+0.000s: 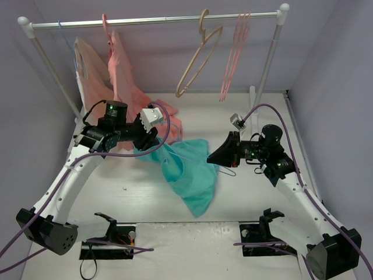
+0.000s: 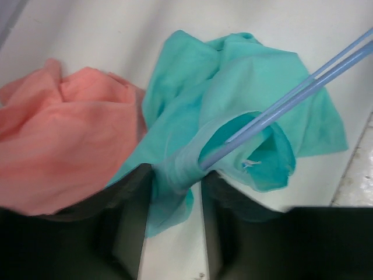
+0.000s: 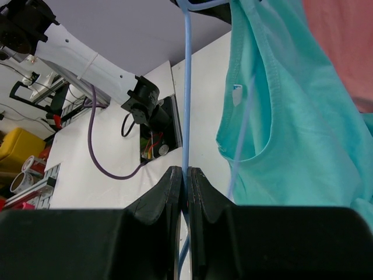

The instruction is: Place the t-shirt on the hanger

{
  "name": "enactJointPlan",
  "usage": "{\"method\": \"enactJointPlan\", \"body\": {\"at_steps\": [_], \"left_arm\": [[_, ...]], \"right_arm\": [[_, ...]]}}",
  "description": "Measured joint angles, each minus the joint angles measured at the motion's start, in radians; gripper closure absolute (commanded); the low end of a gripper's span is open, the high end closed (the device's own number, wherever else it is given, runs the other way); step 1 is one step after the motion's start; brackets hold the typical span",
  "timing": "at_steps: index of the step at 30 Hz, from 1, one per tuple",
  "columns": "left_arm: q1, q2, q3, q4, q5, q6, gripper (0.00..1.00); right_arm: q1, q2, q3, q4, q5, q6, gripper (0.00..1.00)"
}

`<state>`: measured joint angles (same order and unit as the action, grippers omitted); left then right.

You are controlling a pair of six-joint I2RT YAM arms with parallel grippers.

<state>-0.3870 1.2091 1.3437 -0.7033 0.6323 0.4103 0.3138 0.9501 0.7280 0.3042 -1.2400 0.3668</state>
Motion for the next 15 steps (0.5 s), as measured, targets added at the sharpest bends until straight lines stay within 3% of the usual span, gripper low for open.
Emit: {"method": "enactJointPlan", "body": {"at_steps": [2, 11, 15], "left_arm": [[0.0, 0.007, 0.0, -0.018, 0.021, 0.021, 1.0], [0.004, -0.007, -0.002, -0.073, 0.05, 0.07, 1.0], [0.006, -0.028, -0.014, -0.063, 0.056, 0.064, 0.91]], "right_arm": [[0.0, 0.002, 0.003, -0.003, -0.002, 0.0, 1.0], [-0.024, 0.014, 0.017, -0.003, -0.001, -0.008, 1.0], [-0.024, 0.023, 0.031, -0.002, -0.014, -0.008, 1.0]]}}
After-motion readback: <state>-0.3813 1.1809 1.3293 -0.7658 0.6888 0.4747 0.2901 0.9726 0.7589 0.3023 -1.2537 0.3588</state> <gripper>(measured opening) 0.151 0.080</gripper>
